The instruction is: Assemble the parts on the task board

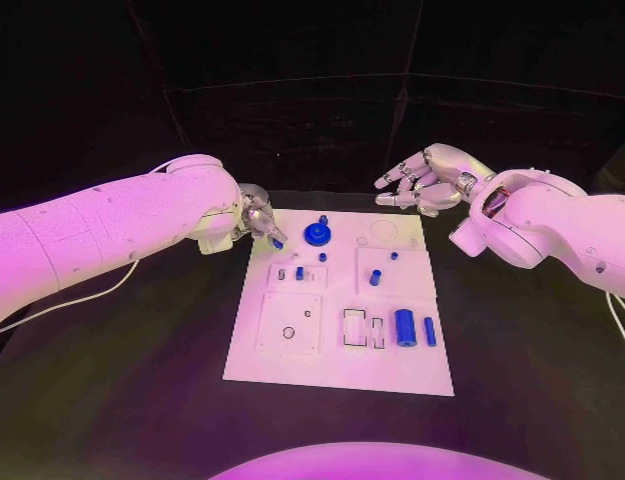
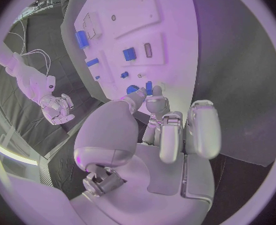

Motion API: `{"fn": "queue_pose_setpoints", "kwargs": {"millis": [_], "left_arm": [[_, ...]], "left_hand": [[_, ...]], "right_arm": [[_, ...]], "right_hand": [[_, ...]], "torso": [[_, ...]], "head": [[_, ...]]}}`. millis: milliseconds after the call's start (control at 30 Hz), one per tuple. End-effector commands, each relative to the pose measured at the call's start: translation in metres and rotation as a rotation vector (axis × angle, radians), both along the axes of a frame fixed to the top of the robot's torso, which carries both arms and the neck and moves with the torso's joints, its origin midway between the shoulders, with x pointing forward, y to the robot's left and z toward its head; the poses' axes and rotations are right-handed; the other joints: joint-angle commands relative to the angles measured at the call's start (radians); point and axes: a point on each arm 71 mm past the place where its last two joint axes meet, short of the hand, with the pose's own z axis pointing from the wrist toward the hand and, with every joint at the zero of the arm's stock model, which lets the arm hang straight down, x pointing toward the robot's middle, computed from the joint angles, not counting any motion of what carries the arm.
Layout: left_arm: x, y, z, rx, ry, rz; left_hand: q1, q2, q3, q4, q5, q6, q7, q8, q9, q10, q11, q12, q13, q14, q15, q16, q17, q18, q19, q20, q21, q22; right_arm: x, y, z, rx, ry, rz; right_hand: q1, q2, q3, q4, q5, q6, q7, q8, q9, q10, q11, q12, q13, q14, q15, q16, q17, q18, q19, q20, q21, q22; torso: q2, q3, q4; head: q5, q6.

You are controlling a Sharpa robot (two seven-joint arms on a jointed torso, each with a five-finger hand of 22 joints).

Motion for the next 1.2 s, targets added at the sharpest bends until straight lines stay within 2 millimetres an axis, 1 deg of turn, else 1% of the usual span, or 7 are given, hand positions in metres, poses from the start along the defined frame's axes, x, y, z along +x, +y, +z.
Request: {"fn": "queue_pose_setpoints", "kwargs": {"millis": [33,133,333,400,533,700,1200], "left_arm": [[-0.004,-0.002,0.004,-0.052,-0.071,0.015],[-0.011,0.000,0.002,-0.044,-0.097,0.001],[-0.025,0.006,-0.008,-0.019,-0.131,-0.019],[-0.030,0.006,-0.012,-0.013,-0.141,-0.027],[-0.036,0.006,-0.018,-0.008,-0.160,-0.040],[-0.041,0.004,-0.023,-0.008,-0.182,-0.053],[-0.049,-0.002,-0.034,0.010,-0.147,-0.076]], "left_hand": [[-0.005,-0.010,0.135,-0.122,0.007,0.007,-0.001,0.006,0.002,0.012,-0.001,0.007,0.000,0.105,-0.002,0.003,0.263,0.000,0.018,0.003,-0.003,0.002],[-0.010,-0.019,0.152,-0.125,0.007,0.009,-0.002,0.010,0.004,0.016,-0.002,0.009,0.002,0.105,-0.002,0.003,0.263,-0.001,0.019,0.003,-0.002,0.004],[-0.017,-0.030,0.176,-0.128,0.009,0.012,-0.003,0.016,0.005,0.021,-0.003,0.011,0.003,0.105,-0.003,0.003,0.263,-0.001,0.020,0.003,-0.001,0.006],[-0.019,-0.033,0.183,-0.129,0.009,0.012,-0.003,0.017,0.006,0.022,-0.003,0.011,0.003,0.105,-0.003,0.003,0.263,-0.001,0.020,0.002,-0.001,0.006],[-0.022,-0.036,0.191,-0.129,0.009,0.013,-0.003,0.019,0.006,0.024,-0.003,0.011,0.003,0.105,-0.003,0.003,0.263,-0.001,0.020,0.002,-0.001,0.007],[-0.024,-0.038,0.196,-0.129,0.009,0.013,-0.003,0.021,0.007,0.025,-0.003,0.013,0.004,0.105,-0.003,0.003,0.263,-0.001,0.021,0.002,0.000,0.008],[-0.028,-0.043,0.205,-0.128,0.009,0.015,-0.004,0.024,0.008,0.030,-0.004,0.017,0.009,0.105,-0.004,0.003,0.263,-0.001,0.021,0.002,0.000,0.008]], "right_arm": [[0.000,0.000,0.001,0.001,-0.006,0.010],[0.000,0.000,0.001,0.001,-0.005,0.009],[0.001,-0.001,0.001,0.000,-0.005,0.008],[0.001,-0.001,0.001,0.000,-0.005,0.007],[0.001,-0.001,0.001,0.000,-0.005,0.007],[0.002,-0.001,0.001,-0.001,-0.005,0.008],[0.002,-0.001,0.000,-0.001,-0.003,0.011]], "right_hand": [[0.000,0.011,-0.005,-0.002,0.001,-0.002,-0.003,0.005,0.001,0.001,-0.002,-0.002,-0.001,0.003,-0.006,-0.005,0.002,0.016,-0.005,-0.002,-0.007,-0.001],[0.000,0.011,-0.005,-0.002,0.001,-0.002,-0.003,0.005,0.001,0.001,-0.002,-0.002,-0.001,0.003,-0.006,-0.005,0.002,0.016,-0.005,-0.002,-0.007,-0.001],[0.000,0.011,-0.005,-0.002,0.001,-0.002,-0.003,0.005,0.001,0.001,-0.002,-0.002,-0.001,0.003,-0.006,-0.005,0.002,0.016,-0.005,-0.002,-0.007,-0.001],[0.000,0.011,-0.005,-0.002,0.001,-0.002,-0.003,0.005,0.001,0.001,-0.002,-0.002,-0.001,0.003,-0.006,-0.005,0.002,0.016,-0.005,-0.002,-0.007,-0.001],[0.000,0.011,-0.005,-0.002,0.001,-0.002,-0.003,0.005,0.001,0.001,-0.002,-0.002,-0.001,0.003,-0.006,-0.005,0.002,0.016,-0.005,-0.002,-0.007,-0.001],[0.000,0.011,-0.005,-0.002,0.001,-0.002,-0.003,0.005,0.001,0.001,-0.002,-0.002,-0.001,0.003,-0.006,-0.005,0.002,0.016,-0.005,-0.002,-0.007,-0.001],[0.000,0.011,-0.005,-0.002,0.001,-0.002,-0.003,0.005,0.001,0.001,-0.002,-0.002,-0.001,0.003,-0.006,-0.005,0.002,0.016,-0.005,-0.002,-0.007,-0.001]], "torso": [[-0.003,-0.0002,0.0049],[-0.004,-0.0007,0.0068],[-0.002,-0.0013,0.0040],[-0.002,-0.0018,0.0048],[-0.001,-0.0007,0.0029],[0.000,-0.0017,0.0026],[-0.001,0.0000,0.0020]], "head": [[0.000,-0.002],[0.000,-0.003],[0.005,-0.003],[0.004,-0.004],[0.008,-0.006],[0.008,-0.009],[0.011,-0.013]]}}
